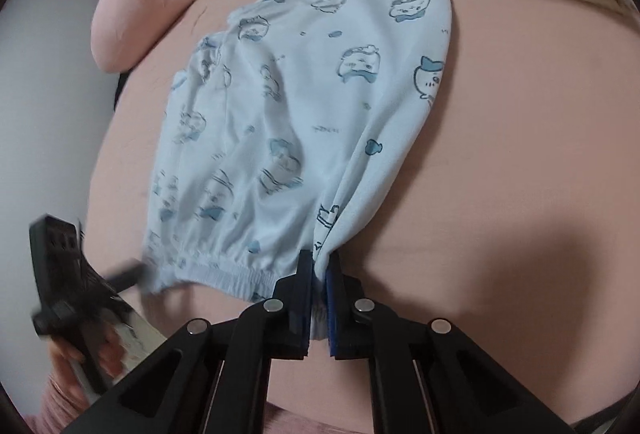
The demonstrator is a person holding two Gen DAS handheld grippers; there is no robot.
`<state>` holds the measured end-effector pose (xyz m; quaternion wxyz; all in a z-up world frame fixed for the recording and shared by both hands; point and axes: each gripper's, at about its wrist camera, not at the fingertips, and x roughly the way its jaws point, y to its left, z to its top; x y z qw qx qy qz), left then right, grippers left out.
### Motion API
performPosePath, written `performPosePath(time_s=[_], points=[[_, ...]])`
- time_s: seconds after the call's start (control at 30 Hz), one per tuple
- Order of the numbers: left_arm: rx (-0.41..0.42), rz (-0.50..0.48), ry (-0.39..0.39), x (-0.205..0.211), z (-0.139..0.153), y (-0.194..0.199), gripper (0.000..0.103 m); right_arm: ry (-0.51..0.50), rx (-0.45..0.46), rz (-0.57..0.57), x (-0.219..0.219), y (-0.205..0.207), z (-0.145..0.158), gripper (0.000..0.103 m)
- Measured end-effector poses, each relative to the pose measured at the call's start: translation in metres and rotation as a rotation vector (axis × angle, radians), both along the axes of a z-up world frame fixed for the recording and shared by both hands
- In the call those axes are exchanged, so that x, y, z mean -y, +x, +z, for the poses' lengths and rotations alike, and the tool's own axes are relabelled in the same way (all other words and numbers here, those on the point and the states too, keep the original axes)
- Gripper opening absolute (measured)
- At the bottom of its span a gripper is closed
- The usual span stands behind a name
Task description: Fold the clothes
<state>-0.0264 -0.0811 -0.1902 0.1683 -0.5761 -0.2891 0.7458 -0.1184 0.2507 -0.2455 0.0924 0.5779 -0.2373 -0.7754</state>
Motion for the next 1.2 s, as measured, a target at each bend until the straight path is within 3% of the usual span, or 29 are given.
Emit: performPosePath(time_s=[0.1, 0.13, 0.2, 0.3, 0.4, 0.53, 0.63, 0.73, 0.87, 1.0, 1.2], points=[[-0.006, -0.014, -0.095, -0.006, 0.002, 0.002, 0.064, -0.051, -0.001, -0.024, -0.005, 0.002, -0.007, 0.005], [-0.012, -0.021, -0.149, -0.01, 0.004, 0.003, 0.045, -0.047, -0.013, -0.019, -0.003, 0.003, -0.002, 0.005], [-0.01, -0.016, -0.232, -0.008, 0.006, 0.005, 0.021, -0.038, -0.036, -0.009, 0.002, 0.003, 0.007, 0.005], [0.006, 0.013, -0.155, -0.001, 0.006, 0.007, 0.006, -0.025, -0.07, 0.005, 0.008, 0.005, 0.02, 0.004], [-0.041, 0.019, -0.133, -0.002, 0.021, 0.011, 0.004, -0.012, -0.105, 0.019, 0.015, 0.006, 0.034, 0.003], [-0.179, 0.022, -0.096, -0.003, 0.069, 0.009, 0.004, 0.006, -0.151, 0.039, 0.024, 0.007, 0.052, 0.003], [-0.203, 0.012, -0.083, 0.0, 0.085, 0.005, 0.005, 0.001, -0.21, 0.036, 0.019, 0.0, 0.082, 0.003], [-0.128, 0.014, -0.086, 0.004, 0.061, 0.007, 0.005, -0.018, -0.16, 0.025, -0.01, 0.013, 0.076, 0.004], [-0.001, 0.058, -0.047, 0.016, 0.02, 0.019, 0.006, 0.018, -0.029, 0.03, -0.03, 0.019, 0.036, 0.007], [0.044, 0.094, -0.017, 0.018, 0.003, 0.023, 0.012, 0.068, 0.017, 0.036, -0.027, 0.024, 0.012, 0.007], [0.076, 0.097, 0.032, 0.021, -0.004, 0.031, 0.022, 0.05, 0.043, 0.037, -0.028, 0.022, 0.0, 0.015]])
